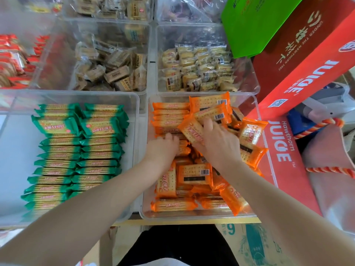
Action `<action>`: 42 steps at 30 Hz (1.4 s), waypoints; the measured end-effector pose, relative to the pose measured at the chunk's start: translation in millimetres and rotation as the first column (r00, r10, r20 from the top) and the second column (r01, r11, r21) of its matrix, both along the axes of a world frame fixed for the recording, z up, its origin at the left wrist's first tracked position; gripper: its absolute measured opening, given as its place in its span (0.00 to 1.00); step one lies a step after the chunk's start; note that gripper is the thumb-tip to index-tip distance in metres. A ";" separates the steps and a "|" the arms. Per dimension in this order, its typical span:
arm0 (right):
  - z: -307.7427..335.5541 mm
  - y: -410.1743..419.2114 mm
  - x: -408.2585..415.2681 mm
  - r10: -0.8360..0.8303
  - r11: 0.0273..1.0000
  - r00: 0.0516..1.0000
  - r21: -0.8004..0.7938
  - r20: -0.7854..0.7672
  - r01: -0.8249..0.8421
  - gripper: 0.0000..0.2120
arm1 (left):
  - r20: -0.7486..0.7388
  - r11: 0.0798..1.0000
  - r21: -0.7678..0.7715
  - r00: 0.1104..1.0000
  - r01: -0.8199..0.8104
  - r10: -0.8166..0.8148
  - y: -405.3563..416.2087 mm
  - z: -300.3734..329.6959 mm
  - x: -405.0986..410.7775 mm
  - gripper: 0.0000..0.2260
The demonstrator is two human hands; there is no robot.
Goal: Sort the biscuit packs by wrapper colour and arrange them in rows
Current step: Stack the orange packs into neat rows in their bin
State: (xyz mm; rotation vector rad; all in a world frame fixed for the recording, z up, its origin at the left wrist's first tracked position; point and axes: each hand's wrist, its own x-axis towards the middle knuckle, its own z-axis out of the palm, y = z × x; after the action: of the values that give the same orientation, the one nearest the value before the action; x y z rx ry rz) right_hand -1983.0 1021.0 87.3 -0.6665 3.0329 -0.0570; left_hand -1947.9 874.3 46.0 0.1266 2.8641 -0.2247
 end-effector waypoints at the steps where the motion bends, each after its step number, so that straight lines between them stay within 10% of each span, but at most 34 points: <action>1: -0.4 4.2 -2.6 -0.015 1.000 1.000 -0.017 -0.019 0.014 0.28 | 0.003 1.000 0.012 1.000 -0.017 0.017 1.1 0.8 1.5 0.19; 17: -15.7 12.9 -5.9 0.038 0.988 0.994 -0.143 -0.098 -0.052 0.26 | 0.057 0.985 0.166 0.997 -0.053 0.044 0.1 5.7 -5.9 0.17; 22: -21.4 18.1 -3.6 0.456 0.856 0.781 -0.028 -0.427 -0.516 0.11 | 0.167 0.980 0.199 0.984 0.028 -0.062 -9.3 8.4 -14.3 0.15; 26: -33.9 23.6 -4.7 0.737 0.675 0.660 0.207 -0.143 -0.708 0.04 | 0.122 0.963 0.261 0.987 0.072 -0.107 -11.1 7.9 -11.0 0.12; 31: -23.3 5.7 2.8 0.649 0.597 0.706 0.384 0.285 -0.704 0.10 | 0.087 0.970 0.232 0.991 0.078 -0.101 -11.1 9.2 -10.8 0.10; 42: -34.2 -1.7 30.0 0.420 0.796 0.860 0.339 0.290 -0.502 0.24 | 0.074 0.969 0.247 0.996 0.025 -0.044 -10.2 2.7 -15.5 0.13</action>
State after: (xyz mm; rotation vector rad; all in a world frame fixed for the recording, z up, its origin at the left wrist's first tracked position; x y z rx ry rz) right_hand -1953.0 1019.3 53.1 -1.2416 2.4794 0.4754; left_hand -1963.4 864.0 48.7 0.2279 2.8008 0.1277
